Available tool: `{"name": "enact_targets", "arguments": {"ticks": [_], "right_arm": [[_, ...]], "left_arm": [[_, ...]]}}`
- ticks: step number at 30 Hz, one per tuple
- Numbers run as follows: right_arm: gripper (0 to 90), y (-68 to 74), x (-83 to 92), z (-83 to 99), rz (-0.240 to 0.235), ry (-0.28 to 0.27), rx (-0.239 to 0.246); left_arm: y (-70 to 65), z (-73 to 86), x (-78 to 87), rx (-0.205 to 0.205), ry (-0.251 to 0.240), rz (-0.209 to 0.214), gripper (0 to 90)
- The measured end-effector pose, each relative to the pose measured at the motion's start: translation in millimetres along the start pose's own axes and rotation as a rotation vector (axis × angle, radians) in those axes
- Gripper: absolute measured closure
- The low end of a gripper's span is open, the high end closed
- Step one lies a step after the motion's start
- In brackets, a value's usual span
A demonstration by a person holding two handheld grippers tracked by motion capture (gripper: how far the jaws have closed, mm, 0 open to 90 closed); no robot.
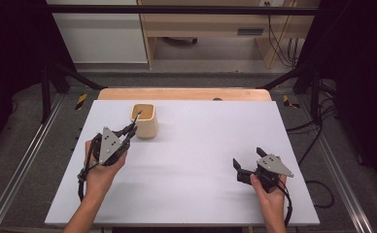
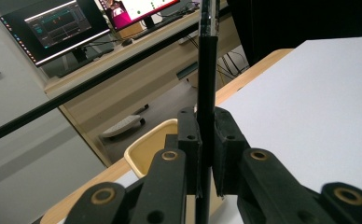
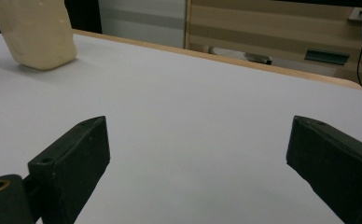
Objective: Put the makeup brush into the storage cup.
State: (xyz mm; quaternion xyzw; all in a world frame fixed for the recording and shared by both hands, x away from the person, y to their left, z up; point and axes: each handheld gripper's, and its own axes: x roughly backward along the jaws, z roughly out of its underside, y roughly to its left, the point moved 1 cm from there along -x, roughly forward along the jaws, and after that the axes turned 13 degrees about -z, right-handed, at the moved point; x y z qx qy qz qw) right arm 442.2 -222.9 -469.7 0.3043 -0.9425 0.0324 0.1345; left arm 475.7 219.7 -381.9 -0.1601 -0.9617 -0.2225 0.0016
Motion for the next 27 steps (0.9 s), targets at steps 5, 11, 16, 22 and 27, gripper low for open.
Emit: {"name": "enact_targets", "arguments": {"ticks": [5,11,16,22,27], "right_arm": [[6.9,-0.7,0.6,1.1,0.001,-0.005,0.004],[6.8,0.0,2.1,0.6,0.013,-0.024,0.006],[6.2,1.7,0.6,1.3,0.005,-0.021,0.013],[6.1,2.2,0.2,1.8,-0.004,-0.014,0.021],[6.2,2.9,0.4,1.9,-0.006,-0.013,0.021]], "left_arm": [[2.7,-8.6,-6.2,-0.004,0.007,0.007,83.4],[1.8,-15.6,-14.3,-0.008,0.018,0.014,83.4],[0.2,-21.4,-19.6,-0.009,0.019,0.02,83.4],[-0.9,-26.5,-27.5,0.01,0.02,0.03,83.3],[2.9,-28.0,-36.2,0.076,0.028,0.033,83.4]]}}
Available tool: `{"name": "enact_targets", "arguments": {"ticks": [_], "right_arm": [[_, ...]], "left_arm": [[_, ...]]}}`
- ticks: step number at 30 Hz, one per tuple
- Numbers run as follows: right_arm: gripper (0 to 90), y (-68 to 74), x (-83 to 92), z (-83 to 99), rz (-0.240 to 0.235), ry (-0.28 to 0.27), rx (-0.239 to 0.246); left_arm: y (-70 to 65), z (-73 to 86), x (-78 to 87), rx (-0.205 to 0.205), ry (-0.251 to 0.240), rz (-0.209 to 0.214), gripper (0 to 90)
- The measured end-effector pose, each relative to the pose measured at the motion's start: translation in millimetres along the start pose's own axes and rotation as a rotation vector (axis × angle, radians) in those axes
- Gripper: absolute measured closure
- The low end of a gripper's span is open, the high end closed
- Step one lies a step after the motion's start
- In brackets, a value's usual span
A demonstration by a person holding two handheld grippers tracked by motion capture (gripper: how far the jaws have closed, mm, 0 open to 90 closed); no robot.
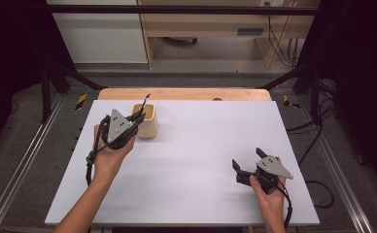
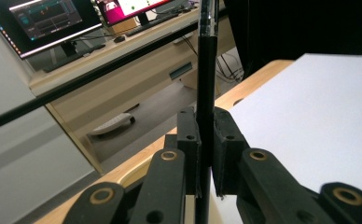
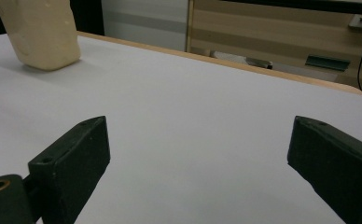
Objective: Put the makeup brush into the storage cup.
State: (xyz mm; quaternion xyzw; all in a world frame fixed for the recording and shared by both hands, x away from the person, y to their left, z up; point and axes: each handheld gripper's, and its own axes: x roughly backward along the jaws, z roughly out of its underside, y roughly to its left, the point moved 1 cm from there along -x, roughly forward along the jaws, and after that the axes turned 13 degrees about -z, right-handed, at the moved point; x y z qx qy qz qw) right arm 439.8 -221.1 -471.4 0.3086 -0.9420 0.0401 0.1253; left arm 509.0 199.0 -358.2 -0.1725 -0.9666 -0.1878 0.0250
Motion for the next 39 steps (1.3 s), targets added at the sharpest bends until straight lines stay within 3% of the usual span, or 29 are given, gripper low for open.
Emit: {"name": "enact_targets", "arguments": {"ticks": [9,22,24,30,35,37,39], "right_arm": [[6.3,1.4,-0.3,-0.1,-0.004,-0.01,-0.003],[6.2,2.5,-0.3,0.4,-0.018,-0.012,-0.015],[6.2,2.6,-0.1,0.4,-0.021,-0.014,-0.015],[6.7,1.9,0.9,0.0,-0.018,-0.024,-0.002],[6.6,1.5,0.9,0.4,-0.02,-0.023,-0.004],[6.6,1.5,1.0,0.3,-0.021,-0.024,-0.005],[6.6,1.5,1.6,0.1,-0.02,-0.025,-0.008]], "left_arm": [[9.2,-2.1,-10.9,0.089,0.023,-0.014,83.4],[17.7,-12.7,-19.8,0.203,0.009,-0.037,83.4],[19.2,-13.7,-21.7,0.206,0.012,-0.047,83.4],[18.0,-17.3,-29.0,0.155,0.028,-0.058,83.4],[22.0,-16.8,-36.9,0.26,0.022,-0.058,83.4],[25.7,-14.7,-40.3,0.279,0.03,-0.079,83.4],[28.8,-13.2,-43.3,0.27,0.036,-0.099,83.4]]}}
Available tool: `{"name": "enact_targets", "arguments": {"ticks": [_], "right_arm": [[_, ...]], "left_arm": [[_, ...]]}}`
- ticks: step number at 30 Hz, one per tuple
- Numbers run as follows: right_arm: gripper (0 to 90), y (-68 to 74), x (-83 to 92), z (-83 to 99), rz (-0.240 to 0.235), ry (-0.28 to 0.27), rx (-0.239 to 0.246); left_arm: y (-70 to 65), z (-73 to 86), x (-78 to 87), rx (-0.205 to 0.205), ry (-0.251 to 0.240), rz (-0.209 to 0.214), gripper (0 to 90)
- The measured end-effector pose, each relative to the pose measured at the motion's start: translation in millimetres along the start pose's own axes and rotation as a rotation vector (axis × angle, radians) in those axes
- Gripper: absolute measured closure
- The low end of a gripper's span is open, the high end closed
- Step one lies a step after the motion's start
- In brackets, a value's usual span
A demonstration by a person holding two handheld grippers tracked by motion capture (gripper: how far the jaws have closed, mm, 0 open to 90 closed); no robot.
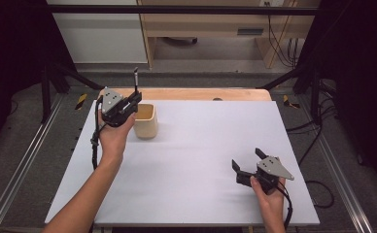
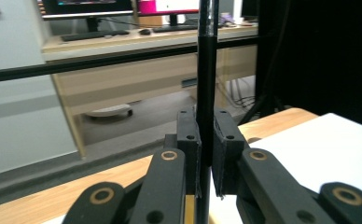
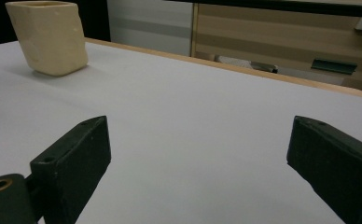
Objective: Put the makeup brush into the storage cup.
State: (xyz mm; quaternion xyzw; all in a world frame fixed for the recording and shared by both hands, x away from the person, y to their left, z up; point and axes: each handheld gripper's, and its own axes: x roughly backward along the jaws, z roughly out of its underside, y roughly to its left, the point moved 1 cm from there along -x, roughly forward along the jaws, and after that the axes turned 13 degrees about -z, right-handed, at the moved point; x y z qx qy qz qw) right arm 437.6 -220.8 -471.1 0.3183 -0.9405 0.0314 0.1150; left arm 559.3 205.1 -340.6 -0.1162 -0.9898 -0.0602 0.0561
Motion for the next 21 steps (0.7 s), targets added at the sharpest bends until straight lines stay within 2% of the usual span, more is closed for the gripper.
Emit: {"name": "enact_targets", "arguments": {"ticks": [5,14,21], "right_arm": [[6.7,-1.1,0.5,0.3,0.001,-0.004,-0.001],[6.7,-0.1,0.2,0.4,-0.002,-0.002,-0.005],[6.2,0.4,0.3,0.6,-0.013,-0.021,0.02]], "left_arm": [[5.2,1.0,-5.2,0.016,0.003,-0.018,83.5],[4.3,-2.7,-11.0,0.001,0.006,-0.021,83.5],[0.6,-1.7,-18.0,-0.012,0.016,-0.02,83.4]]}}
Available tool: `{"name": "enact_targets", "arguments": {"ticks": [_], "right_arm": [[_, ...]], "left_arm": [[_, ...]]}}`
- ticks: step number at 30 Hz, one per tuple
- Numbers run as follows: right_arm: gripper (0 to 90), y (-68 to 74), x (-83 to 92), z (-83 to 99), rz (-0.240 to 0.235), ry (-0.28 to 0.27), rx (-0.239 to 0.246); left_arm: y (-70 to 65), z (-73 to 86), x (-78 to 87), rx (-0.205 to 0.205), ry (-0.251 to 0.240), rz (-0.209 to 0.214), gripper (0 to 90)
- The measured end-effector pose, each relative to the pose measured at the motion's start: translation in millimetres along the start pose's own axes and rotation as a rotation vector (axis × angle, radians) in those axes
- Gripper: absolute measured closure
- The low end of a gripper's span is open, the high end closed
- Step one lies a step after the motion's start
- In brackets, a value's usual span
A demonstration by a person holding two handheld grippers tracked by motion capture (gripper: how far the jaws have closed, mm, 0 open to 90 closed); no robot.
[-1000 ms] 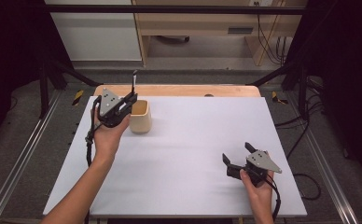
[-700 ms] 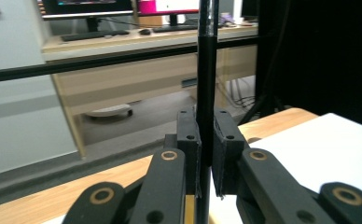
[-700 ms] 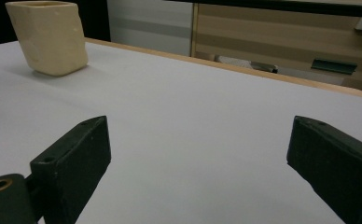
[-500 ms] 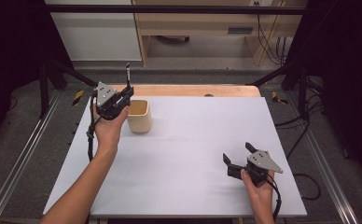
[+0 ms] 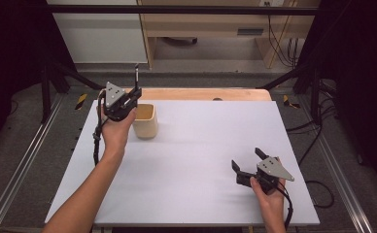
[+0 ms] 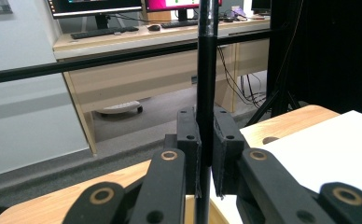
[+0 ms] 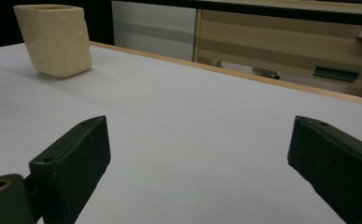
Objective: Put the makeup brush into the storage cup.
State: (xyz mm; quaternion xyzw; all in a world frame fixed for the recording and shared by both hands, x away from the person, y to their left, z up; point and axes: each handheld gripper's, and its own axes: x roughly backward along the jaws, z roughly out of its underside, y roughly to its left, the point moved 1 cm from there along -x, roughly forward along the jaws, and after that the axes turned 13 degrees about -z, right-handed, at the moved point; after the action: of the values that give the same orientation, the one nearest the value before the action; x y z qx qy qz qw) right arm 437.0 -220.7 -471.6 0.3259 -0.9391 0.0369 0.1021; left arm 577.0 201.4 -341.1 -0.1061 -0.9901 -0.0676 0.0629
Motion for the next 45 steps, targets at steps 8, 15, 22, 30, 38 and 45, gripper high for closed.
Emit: {"name": "enact_targets", "arguments": {"ticks": [8,15,22,30,38,45], "right_arm": [[6.3,-1.3,0.6,0.7,-0.003,-0.002,-0.003],[6.3,-1.1,0.5,0.9,-0.009,-0.01,-0.002],[6.4,-0.4,1.1,0.4,-0.017,-0.031,0.004],[6.5,-0.4,2.3,-0.4,-0.021,-0.045,0.006],[6.5,0.4,1.9,-0.2,-0.023,-0.044,0.005],[6.5,0.4,1.6,0.0,-0.024,-0.044,0.007]], "left_arm": [[-2.8,1.7,-7.8,0.001,0.003,0.002,83.4],[-0.6,4.4,-12.6,0.018,0.008,-0.004,83.5],[-1.5,6.7,-15.7,0.01,0.011,-0.001,83.5],[-2.2,7.2,-16.7,0.012,-0.006,0.01,83.5],[-1.2,8.8,-19.2,0.013,-0.007,0.008,83.5],[0.3,9.9,-21.8,0.019,-0.021,0.002,83.5]]}}
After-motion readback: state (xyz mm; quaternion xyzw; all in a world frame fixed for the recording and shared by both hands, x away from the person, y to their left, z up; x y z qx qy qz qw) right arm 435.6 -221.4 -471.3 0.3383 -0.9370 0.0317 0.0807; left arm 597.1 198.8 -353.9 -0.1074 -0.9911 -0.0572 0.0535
